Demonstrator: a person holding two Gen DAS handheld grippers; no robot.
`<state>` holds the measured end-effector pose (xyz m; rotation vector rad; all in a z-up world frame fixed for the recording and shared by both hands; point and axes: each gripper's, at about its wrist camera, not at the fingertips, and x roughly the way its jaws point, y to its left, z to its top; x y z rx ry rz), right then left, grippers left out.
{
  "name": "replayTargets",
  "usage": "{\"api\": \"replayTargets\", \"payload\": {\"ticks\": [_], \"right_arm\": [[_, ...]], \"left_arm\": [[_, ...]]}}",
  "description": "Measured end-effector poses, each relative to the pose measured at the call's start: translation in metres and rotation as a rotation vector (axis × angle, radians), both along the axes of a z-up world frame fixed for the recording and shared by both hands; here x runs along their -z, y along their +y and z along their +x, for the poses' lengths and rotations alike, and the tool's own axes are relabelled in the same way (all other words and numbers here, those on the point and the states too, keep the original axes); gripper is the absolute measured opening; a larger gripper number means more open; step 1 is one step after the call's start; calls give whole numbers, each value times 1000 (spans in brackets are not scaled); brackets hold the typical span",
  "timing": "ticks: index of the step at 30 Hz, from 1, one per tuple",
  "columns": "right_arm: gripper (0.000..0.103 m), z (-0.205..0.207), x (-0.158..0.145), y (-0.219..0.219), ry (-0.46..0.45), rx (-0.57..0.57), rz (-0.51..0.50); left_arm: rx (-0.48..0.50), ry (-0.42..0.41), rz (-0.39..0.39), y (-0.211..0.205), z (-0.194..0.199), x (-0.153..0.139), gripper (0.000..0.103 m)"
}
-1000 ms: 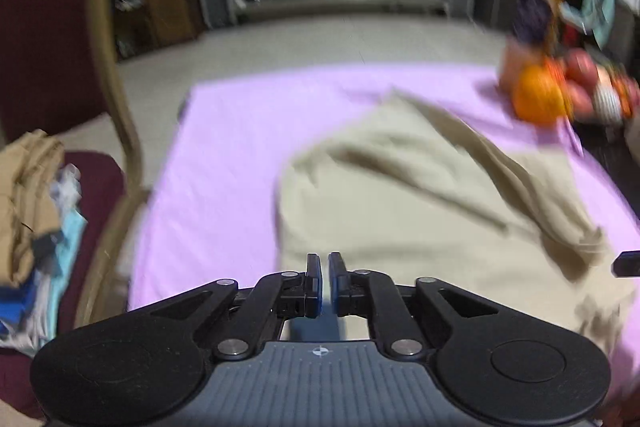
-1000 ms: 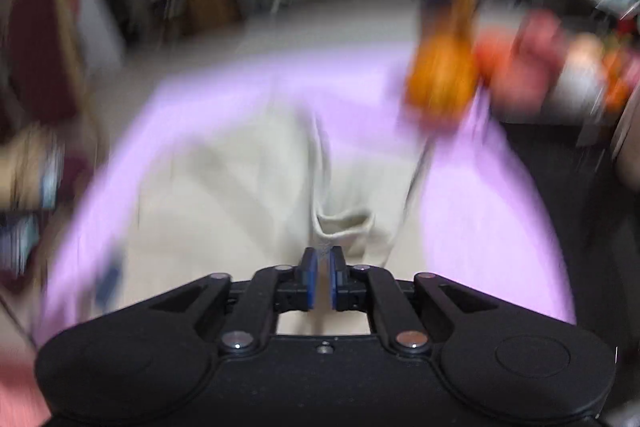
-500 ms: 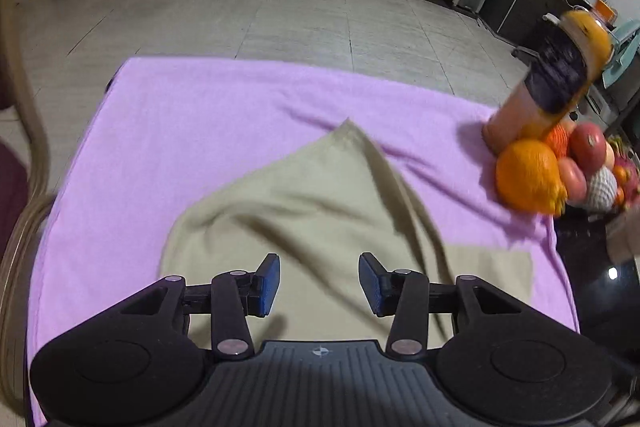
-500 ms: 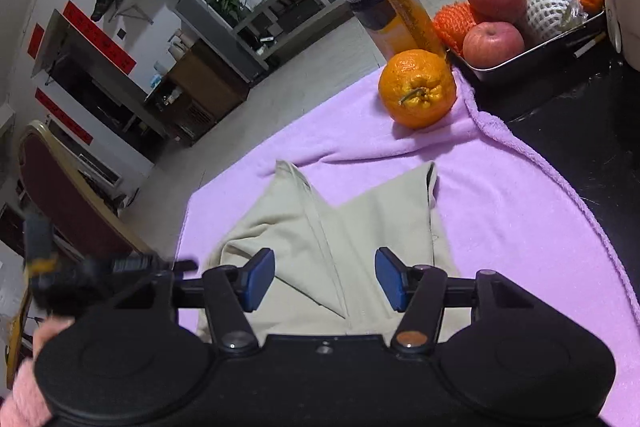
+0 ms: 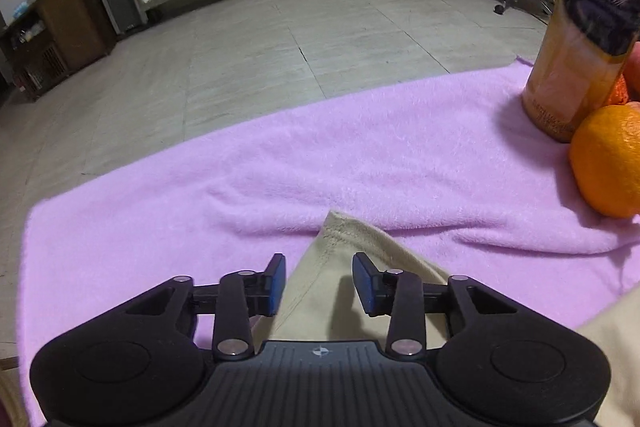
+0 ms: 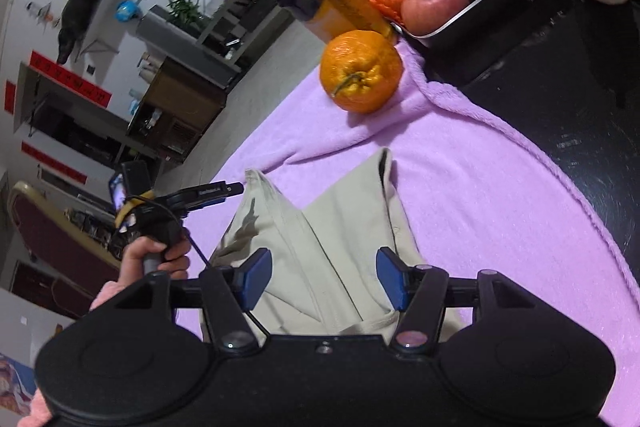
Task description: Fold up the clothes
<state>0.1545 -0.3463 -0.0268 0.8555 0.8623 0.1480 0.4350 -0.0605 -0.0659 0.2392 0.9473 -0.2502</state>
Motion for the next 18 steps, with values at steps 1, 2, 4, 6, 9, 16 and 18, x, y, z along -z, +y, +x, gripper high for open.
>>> {"api": "replayTargets", "payload": {"ticks": [1, 2, 4, 6, 9, 16, 18], "right_arm": [[58, 1, 1, 0, 6, 4, 7], [58, 3, 2, 0, 9, 4, 10], [60, 5, 4, 1, 17, 3, 17], [61, 8, 6, 3, 25, 0, 18], [61, 10, 9, 5, 39, -6, 21], [62, 12, 14, 3, 52, -22, 29], [62, 10, 12, 1, 40, -26, 43]], "left_arm": [[8, 4, 5, -3, 5, 6, 31], [20, 2, 17, -6, 9, 11, 31], [58, -35, 44, -13, 11, 15, 32], [94, -68, 68, -18, 12, 18, 34], [122, -72, 65, -19, 10, 18, 22], [162, -229, 164, -30, -44, -2, 4], [122, -301, 152, -20, -70, -26, 4]]}}
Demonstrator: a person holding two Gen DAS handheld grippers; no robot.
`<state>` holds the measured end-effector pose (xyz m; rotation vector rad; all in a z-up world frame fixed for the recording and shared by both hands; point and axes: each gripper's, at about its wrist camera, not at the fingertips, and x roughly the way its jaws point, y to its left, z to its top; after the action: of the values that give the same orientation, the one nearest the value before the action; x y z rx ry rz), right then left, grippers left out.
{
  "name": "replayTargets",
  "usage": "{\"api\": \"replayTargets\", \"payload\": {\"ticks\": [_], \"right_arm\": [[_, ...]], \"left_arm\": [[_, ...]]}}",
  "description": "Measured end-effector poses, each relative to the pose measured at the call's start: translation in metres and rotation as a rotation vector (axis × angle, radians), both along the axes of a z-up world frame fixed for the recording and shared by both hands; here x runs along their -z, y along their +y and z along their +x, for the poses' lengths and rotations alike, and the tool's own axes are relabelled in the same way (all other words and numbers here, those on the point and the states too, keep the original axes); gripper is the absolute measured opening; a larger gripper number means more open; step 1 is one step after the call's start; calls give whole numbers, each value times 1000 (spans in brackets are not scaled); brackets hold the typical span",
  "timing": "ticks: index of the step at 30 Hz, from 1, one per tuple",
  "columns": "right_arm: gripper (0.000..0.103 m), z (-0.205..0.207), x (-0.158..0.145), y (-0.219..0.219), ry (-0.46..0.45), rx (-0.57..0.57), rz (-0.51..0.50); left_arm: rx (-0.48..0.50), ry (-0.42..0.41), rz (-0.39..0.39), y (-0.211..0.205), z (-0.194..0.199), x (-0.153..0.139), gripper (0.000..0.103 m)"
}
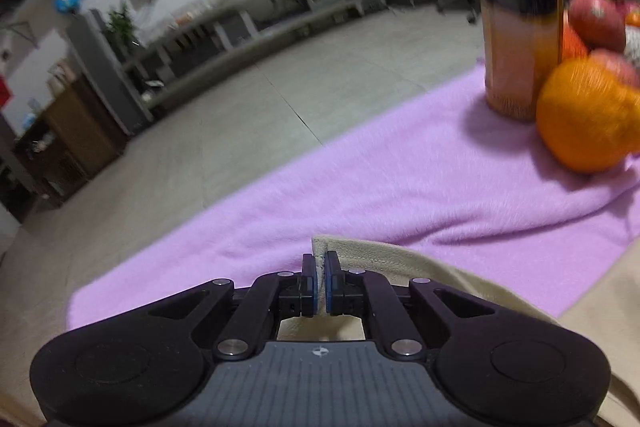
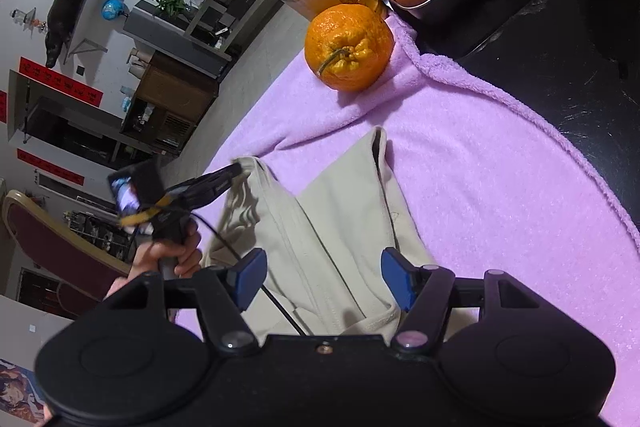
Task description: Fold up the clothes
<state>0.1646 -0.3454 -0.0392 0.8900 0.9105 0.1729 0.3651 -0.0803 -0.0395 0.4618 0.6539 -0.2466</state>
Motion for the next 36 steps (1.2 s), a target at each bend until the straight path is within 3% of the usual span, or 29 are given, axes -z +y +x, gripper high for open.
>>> {"api": "replayTargets", "payload": {"ticks": [6, 8, 11, 13, 14, 18, 21, 24, 25, 27, 31, 36], "right_arm": [[62, -13, -8, 1, -51, 0, 5], [62, -19, -9, 2, -64, 1, -4], [62, -30, -9, 3, -61, 13, -37], [62, -41, -8, 2, -50, 31, -45], [62, -48, -7, 1, -48, 36, -43], [65, -75, -6, -2, -52, 55, -49], [65, -83, 1, -1, -32, 63, -41], [62, -79, 7, 6, -29, 48, -40], [50, -77, 8, 10, -34, 38, -46], [41, -71, 10, 19, -42, 13, -69], [41, -61, 18, 28, -26, 5, -108], [41, -54, 31, 24, 26, 45, -110]], "left_arm": [[-82, -186, -87, 52, -105, -75, 4], [-114, -204, -107, 74, -148, -86, 4], [-206, -66, -163, 109, -200, -75, 7], [-260, 50, -178, 131, -230, -58, 18], [-282, 97, -186, 142, -245, -48, 18], [-392, 163, -340, 189, -290, -30, 28], [-485, 224, -513, 213, -280, -30, 31], [-510, 288, -631, 215, -252, -29, 34], [-507, 299, -648, 211, -240, -29, 35], [-500, 308, -633, 199, -224, -22, 35], [-505, 334, -597, 184, -196, 2, 35], [-523, 375, -678, 191, -182, 27, 35]]}}
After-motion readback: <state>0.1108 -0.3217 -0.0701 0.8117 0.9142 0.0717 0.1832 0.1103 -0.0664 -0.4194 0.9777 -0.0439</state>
